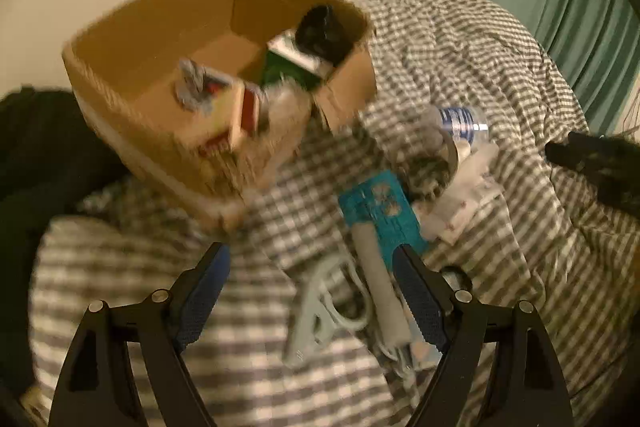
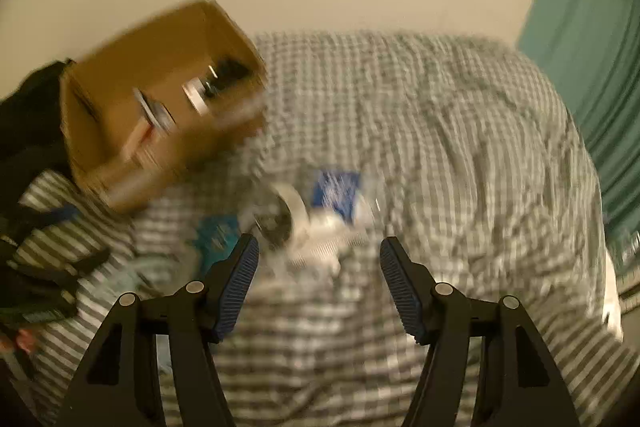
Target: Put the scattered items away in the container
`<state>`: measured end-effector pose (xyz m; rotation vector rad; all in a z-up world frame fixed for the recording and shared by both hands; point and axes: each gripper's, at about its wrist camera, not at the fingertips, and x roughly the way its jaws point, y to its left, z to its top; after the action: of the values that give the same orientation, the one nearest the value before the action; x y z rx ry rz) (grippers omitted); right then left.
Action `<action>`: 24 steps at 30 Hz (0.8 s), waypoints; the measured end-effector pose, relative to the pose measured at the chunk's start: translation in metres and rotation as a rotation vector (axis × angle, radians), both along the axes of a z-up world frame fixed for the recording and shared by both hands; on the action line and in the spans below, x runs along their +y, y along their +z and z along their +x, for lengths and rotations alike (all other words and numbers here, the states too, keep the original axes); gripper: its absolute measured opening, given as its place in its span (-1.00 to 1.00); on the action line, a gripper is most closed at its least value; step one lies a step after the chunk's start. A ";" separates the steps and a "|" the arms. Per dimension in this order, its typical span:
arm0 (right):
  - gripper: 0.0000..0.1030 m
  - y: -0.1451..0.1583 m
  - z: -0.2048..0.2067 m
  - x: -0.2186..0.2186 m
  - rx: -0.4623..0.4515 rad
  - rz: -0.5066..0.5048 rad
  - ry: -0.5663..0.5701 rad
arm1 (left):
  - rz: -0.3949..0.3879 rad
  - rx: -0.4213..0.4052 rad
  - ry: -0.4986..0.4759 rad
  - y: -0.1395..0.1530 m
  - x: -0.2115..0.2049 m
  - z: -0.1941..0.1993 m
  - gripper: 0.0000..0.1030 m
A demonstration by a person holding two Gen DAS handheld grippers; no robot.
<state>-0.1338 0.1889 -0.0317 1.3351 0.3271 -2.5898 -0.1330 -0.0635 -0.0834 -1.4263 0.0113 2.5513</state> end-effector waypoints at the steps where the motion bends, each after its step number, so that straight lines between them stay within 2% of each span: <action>1: 0.23 -0.012 0.000 0.006 -0.022 -0.004 -0.020 | 0.014 -0.015 -0.005 -0.006 0.002 0.002 0.67; 6: 0.23 -0.046 -0.014 0.027 -0.139 -0.141 -0.131 | -0.116 -0.047 -0.029 -0.042 0.015 0.003 0.66; 7: 0.23 -0.052 -0.022 0.033 -0.161 -0.185 -0.163 | -0.108 -0.061 -0.029 -0.043 0.013 0.003 0.66; 10: 0.23 -0.066 -0.036 0.041 -0.193 -0.234 -0.201 | -0.082 -0.080 -0.030 -0.053 0.011 -0.003 0.48; 11: 0.23 -0.069 -0.041 0.041 -0.199 -0.240 -0.209 | -0.093 -0.087 -0.036 -0.057 0.013 -0.006 0.35; 12: 0.23 -0.075 -0.048 0.043 -0.211 -0.257 -0.221 | -0.106 -0.091 -0.038 -0.061 0.013 -0.007 0.13; 13: 0.23 -0.080 -0.053 0.042 -0.224 -0.272 -0.233 | -0.119 -0.102 -0.043 -0.065 0.014 -0.009 0.02; 15: 0.21 -0.091 -0.064 0.042 -0.244 -0.295 -0.251 | -0.117 -0.125 -0.051 -0.074 0.013 -0.013 -0.35; 17: 0.17 -0.101 -0.075 0.040 -0.268 -0.302 -0.261 | -0.093 -0.142 -0.054 -0.079 0.012 -0.016 -0.47; 19: 0.05 -0.114 -0.086 0.037 -0.307 -0.296 -0.278 | -0.079 -0.144 -0.059 -0.080 0.012 -0.017 -0.49; 20: -0.22 -0.118 -0.089 0.037 -0.320 -0.327 -0.278 | -0.077 -0.142 -0.058 -0.080 0.013 -0.016 -0.50; 21: -0.36 -0.121 -0.092 0.036 -0.332 -0.355 -0.272 | -0.074 -0.136 -0.058 -0.078 0.013 -0.016 -0.52; 22: -0.36 -0.121 -0.093 0.036 -0.333 -0.352 -0.272 | -0.070 -0.130 -0.055 -0.077 0.013 -0.015 -0.52; 23: -0.47 -0.119 -0.093 0.034 -0.321 -0.342 -0.266 | -0.065 -0.128 -0.054 -0.076 0.012 -0.015 -0.53; 24: -0.65 -0.115 -0.090 0.033 -0.297 -0.327 -0.254 | -0.064 -0.120 -0.049 -0.074 0.012 -0.014 -0.54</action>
<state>-0.2240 0.2218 -0.1465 1.6880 -0.3196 -2.4356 -0.1468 -0.0516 -0.1572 -1.5805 0.1086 2.4424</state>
